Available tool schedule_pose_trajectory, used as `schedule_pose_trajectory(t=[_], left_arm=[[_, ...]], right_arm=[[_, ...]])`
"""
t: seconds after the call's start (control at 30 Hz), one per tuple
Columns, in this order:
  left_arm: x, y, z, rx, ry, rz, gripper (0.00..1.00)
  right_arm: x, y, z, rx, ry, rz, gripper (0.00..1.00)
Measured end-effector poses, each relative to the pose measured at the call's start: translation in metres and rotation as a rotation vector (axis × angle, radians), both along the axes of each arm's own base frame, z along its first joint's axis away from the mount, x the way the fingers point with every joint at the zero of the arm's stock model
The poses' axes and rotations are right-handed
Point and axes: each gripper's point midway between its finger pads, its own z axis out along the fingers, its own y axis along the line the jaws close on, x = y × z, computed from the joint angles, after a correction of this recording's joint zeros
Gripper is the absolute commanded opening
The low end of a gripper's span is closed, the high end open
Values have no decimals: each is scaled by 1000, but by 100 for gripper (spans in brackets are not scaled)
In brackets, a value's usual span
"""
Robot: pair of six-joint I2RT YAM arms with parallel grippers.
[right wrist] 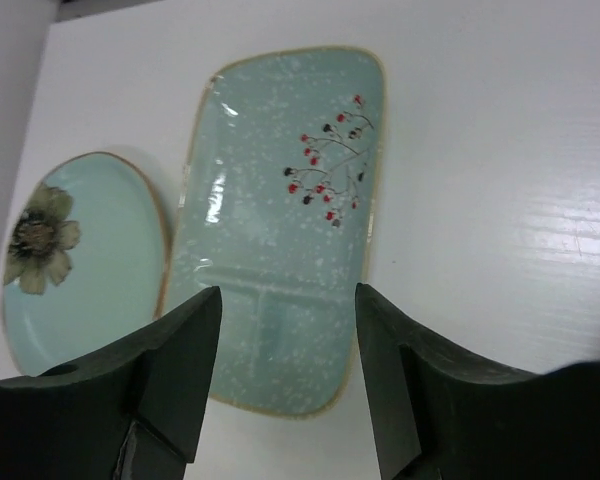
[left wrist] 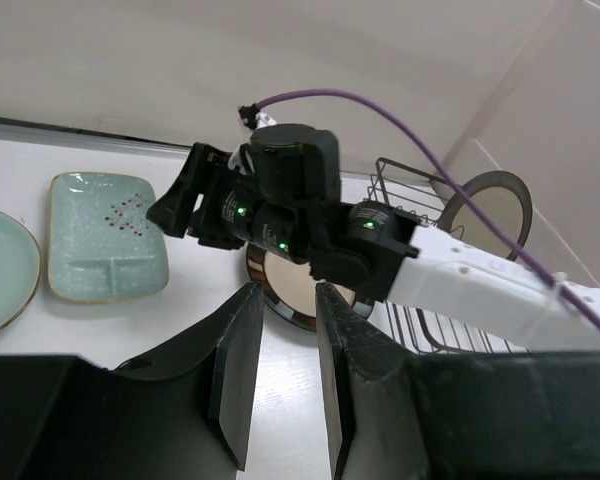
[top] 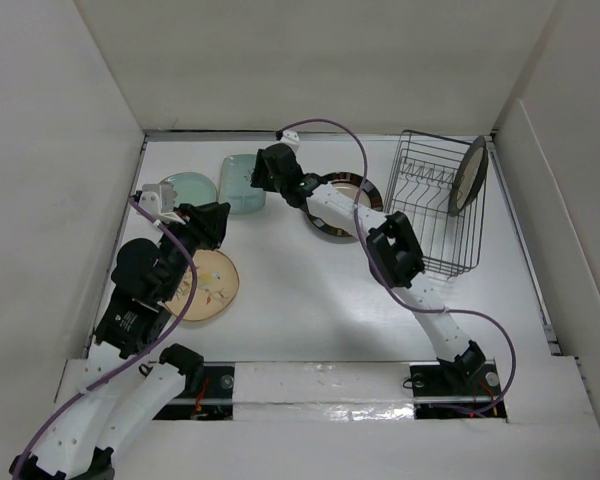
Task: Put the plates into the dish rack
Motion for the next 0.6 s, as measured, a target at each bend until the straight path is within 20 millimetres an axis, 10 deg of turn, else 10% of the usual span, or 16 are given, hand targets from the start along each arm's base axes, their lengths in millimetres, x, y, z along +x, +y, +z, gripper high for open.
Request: schedule_pose_trajectory(t=[0.27,0.6], left_arm=[[0,-1,0,1,1,-5,26],[-1,-1,0,0,-1,-8,26]], right_arm=[[15,-2,-85,4,160,-9,60],[6,22,-90,183,257,48,34]])
